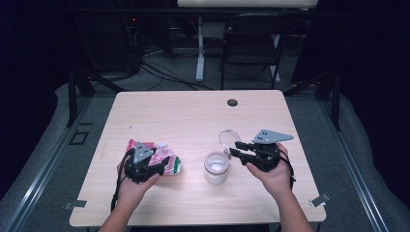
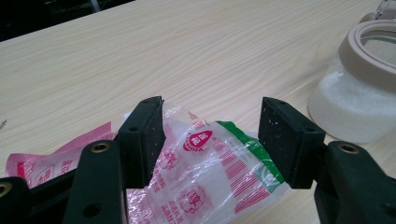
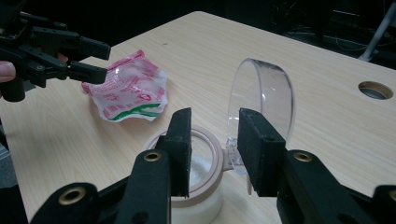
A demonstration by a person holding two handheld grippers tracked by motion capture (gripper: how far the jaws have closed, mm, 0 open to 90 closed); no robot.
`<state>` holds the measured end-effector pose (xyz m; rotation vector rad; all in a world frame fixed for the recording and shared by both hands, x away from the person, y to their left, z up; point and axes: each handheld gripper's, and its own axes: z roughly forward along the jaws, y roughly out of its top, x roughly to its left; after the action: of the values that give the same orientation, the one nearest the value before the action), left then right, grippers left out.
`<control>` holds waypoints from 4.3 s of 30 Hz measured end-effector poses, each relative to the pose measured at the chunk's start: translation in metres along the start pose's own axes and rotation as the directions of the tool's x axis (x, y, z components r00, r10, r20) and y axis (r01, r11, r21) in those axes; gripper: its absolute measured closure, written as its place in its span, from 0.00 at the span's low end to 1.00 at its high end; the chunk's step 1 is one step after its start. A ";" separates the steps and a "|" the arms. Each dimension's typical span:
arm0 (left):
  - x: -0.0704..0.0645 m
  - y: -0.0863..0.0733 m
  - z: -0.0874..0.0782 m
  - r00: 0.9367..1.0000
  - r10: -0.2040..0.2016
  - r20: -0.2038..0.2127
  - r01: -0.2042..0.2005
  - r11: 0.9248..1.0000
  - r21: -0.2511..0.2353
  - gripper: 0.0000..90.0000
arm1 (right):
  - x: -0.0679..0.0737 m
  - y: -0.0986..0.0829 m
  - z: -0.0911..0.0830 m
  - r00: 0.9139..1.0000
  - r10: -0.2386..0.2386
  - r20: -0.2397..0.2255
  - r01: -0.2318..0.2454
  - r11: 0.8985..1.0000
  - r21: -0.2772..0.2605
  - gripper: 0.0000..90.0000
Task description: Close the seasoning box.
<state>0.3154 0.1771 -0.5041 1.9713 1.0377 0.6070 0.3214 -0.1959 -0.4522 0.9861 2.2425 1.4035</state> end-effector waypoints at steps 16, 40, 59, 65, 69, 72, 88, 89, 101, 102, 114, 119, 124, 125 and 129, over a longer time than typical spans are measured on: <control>0.007 -0.003 -0.007 1.000 -0.013 -0.022 0.013 1.000 0.001 0.45 | -0.015 -0.001 -0.013 0.999 0.022 0.038 -0.022 1.000 0.011 0.81; 0.004 -0.012 -0.014 0.999 -0.029 -0.031 0.029 1.000 0.009 0.48 | -0.041 -0.014 -0.001 0.989 0.091 0.112 -0.096 0.995 0.036 1.00; -0.015 -0.002 -0.010 0.999 0.015 0.030 -0.015 1.000 -0.010 0.60 | -0.042 -0.015 0.012 0.991 0.097 0.090 -0.101 0.994 0.045 0.99; -0.029 0.011 -0.002 0.997 0.053 0.058 -0.052 0.999 -0.008 0.72 | -0.040 -0.015 0.013 0.992 0.095 0.088 -0.099 0.994 0.047 0.98; -0.038 0.022 0.006 0.993 0.065 0.098 -0.065 0.998 -0.001 0.84 | -0.040 -0.015 0.014 0.992 0.094 0.087 -0.098 0.994 0.048 0.98; -0.045 0.031 0.013 0.988 0.072 0.133 -0.074 0.997 0.004 0.92 | -0.039 -0.015 0.014 0.992 0.092 0.084 -0.096 0.994 0.047 0.98; -0.078 0.072 0.040 0.959 0.165 0.231 -0.170 0.985 0.001 1.00 | -0.036 -0.015 0.016 0.994 0.084 0.074 -0.088 0.995 0.053 0.97; -0.080 0.074 0.042 0.958 0.165 0.236 -0.170 0.985 0.001 1.00 | -0.036 -0.015 0.016 0.994 0.080 0.072 -0.085 0.995 0.057 0.97; -0.102 0.088 0.050 0.941 0.182 0.286 -0.185 0.983 -0.019 1.00 | -0.032 -0.014 0.016 0.995 0.073 0.065 -0.077 0.996 0.055 0.97; -0.103 0.089 0.050 0.940 0.182 0.290 -0.185 0.983 -0.017 1.00 | -0.032 -0.014 0.016 0.995 0.073 0.065 -0.077 0.996 0.055 0.97; -0.110 0.098 0.052 0.933 0.182 0.312 -0.180 0.983 -0.034 1.00 | -0.028 -0.013 0.017 0.996 0.066 0.057 -0.069 0.996 0.048 0.97; -0.112 0.102 0.052 0.933 0.181 0.312 -0.178 0.983 -0.041 1.00 | -0.027 -0.013 0.018 0.997 0.067 0.048 -0.070 0.997 0.044 0.96; -0.112 0.101 0.051 0.933 0.180 0.310 -0.177 0.984 -0.039 1.00 | -0.023 -0.013 0.021 0.998 0.055 0.040 -0.057 0.996 0.061 0.96; -0.112 0.101 0.051 0.933 0.181 0.312 -0.177 0.983 -0.043 1.00 | -0.022 -0.013 0.022 0.998 0.047 0.035 -0.049 0.997 0.065 0.96; -0.113 0.099 0.049 0.932 0.185 0.313 -0.182 0.983 -0.039 1.00 | -0.021 -0.013 0.024 0.999 0.039 0.035 -0.041 0.996 0.073 0.96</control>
<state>0.3328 0.0286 -0.4541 2.0875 0.6581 0.3753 0.3452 -0.1981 -0.4763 1.0762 2.2762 1.3188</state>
